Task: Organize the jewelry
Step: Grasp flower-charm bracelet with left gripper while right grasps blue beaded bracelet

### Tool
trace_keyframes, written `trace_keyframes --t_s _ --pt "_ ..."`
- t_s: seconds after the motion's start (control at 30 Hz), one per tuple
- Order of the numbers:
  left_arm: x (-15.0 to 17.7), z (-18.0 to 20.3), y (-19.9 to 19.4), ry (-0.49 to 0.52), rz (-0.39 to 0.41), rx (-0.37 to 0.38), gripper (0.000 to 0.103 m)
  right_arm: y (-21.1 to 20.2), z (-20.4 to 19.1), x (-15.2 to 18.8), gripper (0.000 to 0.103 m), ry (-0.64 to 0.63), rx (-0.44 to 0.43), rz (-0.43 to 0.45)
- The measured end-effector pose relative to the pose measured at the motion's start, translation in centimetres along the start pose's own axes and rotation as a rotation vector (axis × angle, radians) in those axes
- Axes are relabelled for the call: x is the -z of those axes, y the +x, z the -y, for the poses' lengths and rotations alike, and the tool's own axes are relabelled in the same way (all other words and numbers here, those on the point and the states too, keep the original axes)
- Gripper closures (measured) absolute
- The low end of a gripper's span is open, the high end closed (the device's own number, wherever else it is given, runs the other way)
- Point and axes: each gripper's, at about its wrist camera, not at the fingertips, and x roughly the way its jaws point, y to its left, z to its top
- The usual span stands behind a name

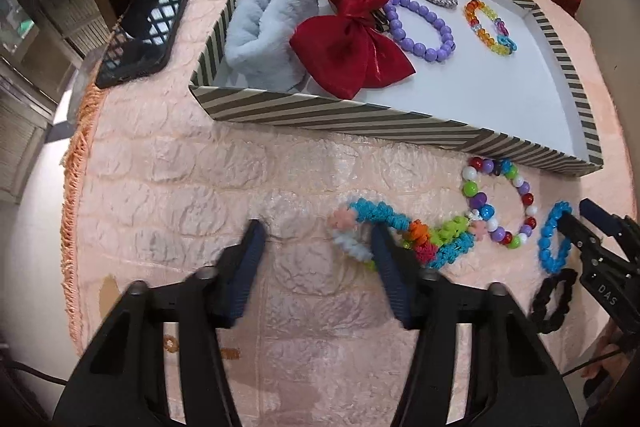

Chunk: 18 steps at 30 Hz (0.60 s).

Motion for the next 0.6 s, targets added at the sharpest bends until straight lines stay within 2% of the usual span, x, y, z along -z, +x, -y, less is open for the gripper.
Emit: trace_keyframes --t_s 0.03,0.07,0.17,0.27,0.6 --pt "-0.1 0.4 -0.1 0.004 0.005 0.003 0.075 -0.1 -0.1 0.0 0.065 -0.01 0.007 0.003" --pt "0.0 0.4 -0.1 0.005 0.007 0.003 0.086 -0.2 -0.2 0.1 0.076 -0.016 0.006 0.005" --pt "0.1 -0.1 -0.4 -0.004 0.002 0.047 0.097 -0.7 -0.1 0.3 0.093 -0.016 -0.012 0.011" --pt "0.2 -0.3 -1.2 -0.003 -0.001 0.101 0.099 -2.0 0.2 0.4 0.093 0.011 -0.046 0.034" --pt "-0.9 -1.1 -8.6 0.055 0.128 0.158 0.099 -8.0 0.0 -0.7 0.093 0.019 -0.121 0.154"
